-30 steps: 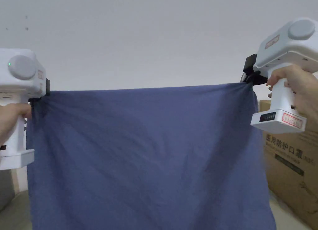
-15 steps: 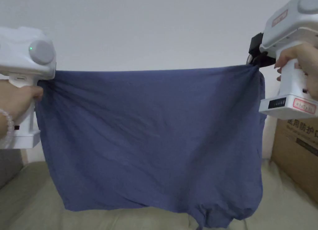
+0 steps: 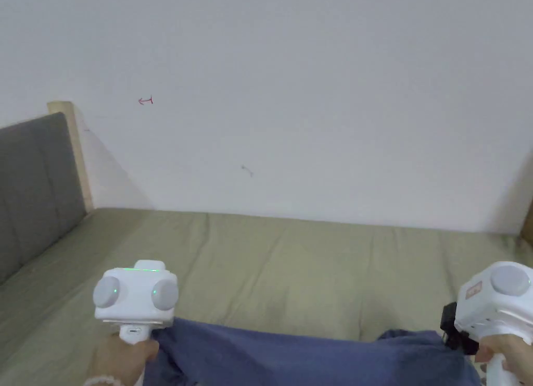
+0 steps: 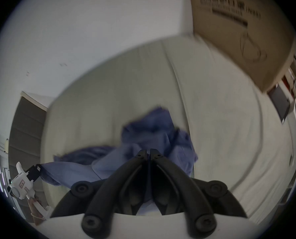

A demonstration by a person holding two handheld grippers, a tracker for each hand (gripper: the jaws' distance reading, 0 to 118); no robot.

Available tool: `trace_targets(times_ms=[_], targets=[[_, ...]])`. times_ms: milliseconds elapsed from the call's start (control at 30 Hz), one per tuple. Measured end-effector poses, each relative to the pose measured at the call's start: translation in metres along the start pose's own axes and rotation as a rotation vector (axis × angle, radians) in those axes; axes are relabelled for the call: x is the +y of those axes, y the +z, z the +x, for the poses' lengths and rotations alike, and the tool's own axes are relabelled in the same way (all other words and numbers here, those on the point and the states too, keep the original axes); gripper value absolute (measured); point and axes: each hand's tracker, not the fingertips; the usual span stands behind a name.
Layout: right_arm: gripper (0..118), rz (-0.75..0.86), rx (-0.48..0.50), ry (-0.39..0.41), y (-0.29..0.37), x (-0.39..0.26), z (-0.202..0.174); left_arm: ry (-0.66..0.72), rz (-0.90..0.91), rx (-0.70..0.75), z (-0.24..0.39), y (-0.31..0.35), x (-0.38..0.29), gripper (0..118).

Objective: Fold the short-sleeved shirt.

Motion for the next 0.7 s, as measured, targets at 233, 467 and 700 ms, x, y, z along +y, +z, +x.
trace_targets(times_ms=[233, 467, 700], targets=[[2, -0.019, 0.005, 0.023, -0.001, -0.035, 0.031, 0.008, -0.027, -0.037, -0.037, 0.005, -0.050, 2], [2, 0.068, 0.083, 0.149, 0.091, -0.119, 0.050, -0.041, 0.041, -0.077, -0.066, 0.103, -0.110, 2], [2, 0.105, 0.045, 0.152, 0.178, -0.293, 0.109, -0.018, 0.069, -0.133, -0.120, 0.207, -0.236, 2]])
